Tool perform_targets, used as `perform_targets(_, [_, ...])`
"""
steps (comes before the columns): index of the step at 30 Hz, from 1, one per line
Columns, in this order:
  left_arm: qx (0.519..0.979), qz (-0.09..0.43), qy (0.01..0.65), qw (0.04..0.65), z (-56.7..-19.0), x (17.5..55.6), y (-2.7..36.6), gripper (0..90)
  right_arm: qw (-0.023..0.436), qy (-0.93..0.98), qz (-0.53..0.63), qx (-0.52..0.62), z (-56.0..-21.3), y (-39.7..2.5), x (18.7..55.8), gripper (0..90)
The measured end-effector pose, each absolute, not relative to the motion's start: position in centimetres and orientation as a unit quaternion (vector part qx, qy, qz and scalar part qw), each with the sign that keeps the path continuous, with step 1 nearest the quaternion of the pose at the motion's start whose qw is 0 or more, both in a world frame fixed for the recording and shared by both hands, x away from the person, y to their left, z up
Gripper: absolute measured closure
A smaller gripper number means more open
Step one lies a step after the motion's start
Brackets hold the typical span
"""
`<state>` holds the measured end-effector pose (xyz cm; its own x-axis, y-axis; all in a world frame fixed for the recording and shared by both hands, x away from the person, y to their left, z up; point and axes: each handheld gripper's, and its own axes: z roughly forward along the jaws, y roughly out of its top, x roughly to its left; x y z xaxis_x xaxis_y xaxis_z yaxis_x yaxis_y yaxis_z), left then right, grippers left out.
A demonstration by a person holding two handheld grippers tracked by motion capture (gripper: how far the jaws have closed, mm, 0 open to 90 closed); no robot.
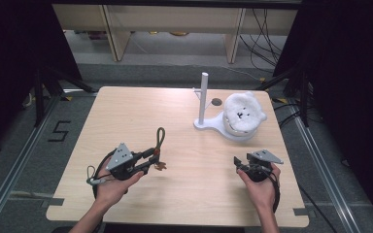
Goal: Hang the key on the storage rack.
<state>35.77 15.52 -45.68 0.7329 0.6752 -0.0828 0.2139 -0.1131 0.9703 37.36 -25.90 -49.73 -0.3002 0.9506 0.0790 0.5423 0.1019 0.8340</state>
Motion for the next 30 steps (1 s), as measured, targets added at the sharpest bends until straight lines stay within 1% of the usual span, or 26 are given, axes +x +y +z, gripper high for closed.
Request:
perform_targets(9, [0.711, 0.201, 0.304, 0.601, -45.3, 36.9, 15.4, 67.9, 0.253, 0.701, 0.397, 0.536, -49.7, -26.0, 37.3, 45.2])
perform_targets(11, [0.715, 0.204, 0.307, 0.594, -45.1, 37.0, 15.4, 67.9, 0.253, 0.701, 0.397, 0.535, -49.7, -26.0, 37.4, 45.2])
perform_targets(30, [0.715, 0.217, 0.302, 0.593, -44.3, 38.5, 14.9, 67.8, 0.252, 0.699, 0.402, 0.535, -49.8, -26.0, 37.4, 45.1])
